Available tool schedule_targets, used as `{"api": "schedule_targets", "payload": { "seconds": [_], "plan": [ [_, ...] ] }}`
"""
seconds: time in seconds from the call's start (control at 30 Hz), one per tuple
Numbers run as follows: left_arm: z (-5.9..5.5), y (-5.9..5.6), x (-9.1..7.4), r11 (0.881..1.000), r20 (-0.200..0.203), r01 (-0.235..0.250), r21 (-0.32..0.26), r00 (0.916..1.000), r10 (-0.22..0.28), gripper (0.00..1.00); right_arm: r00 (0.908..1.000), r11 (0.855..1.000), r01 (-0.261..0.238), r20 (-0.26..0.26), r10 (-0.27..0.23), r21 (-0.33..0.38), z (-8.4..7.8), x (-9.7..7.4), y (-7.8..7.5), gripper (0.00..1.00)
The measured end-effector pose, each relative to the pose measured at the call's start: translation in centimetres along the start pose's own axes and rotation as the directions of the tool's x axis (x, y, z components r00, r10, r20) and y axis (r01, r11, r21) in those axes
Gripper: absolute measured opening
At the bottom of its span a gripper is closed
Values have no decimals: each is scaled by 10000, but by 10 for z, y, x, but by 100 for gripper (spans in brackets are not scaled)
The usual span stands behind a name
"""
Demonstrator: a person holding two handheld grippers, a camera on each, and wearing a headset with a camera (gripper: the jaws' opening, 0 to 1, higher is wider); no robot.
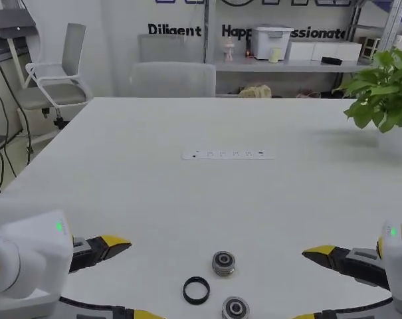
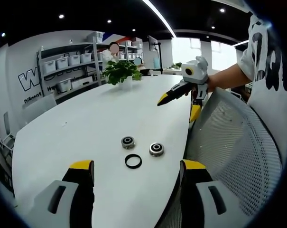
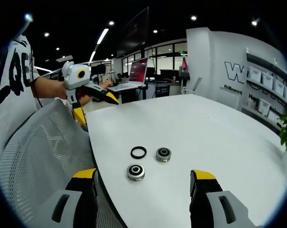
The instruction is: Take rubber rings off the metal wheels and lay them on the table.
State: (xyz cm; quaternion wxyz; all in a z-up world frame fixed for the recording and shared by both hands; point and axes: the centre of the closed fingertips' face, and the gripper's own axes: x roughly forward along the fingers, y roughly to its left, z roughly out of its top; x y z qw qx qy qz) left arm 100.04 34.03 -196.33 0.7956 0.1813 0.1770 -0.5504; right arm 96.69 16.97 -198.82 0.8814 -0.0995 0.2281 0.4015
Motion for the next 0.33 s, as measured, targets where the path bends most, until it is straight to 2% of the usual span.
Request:
{"api": "schedule_targets", "payload": {
  "seconds": [0.33],
  "plan": [
    [-3, 2, -2, 9999, -90, -123, 61, 9999, 124, 71, 10000, 9998, 39, -48, -41, -213, -1, -1, 1, 79]
  ]
}}
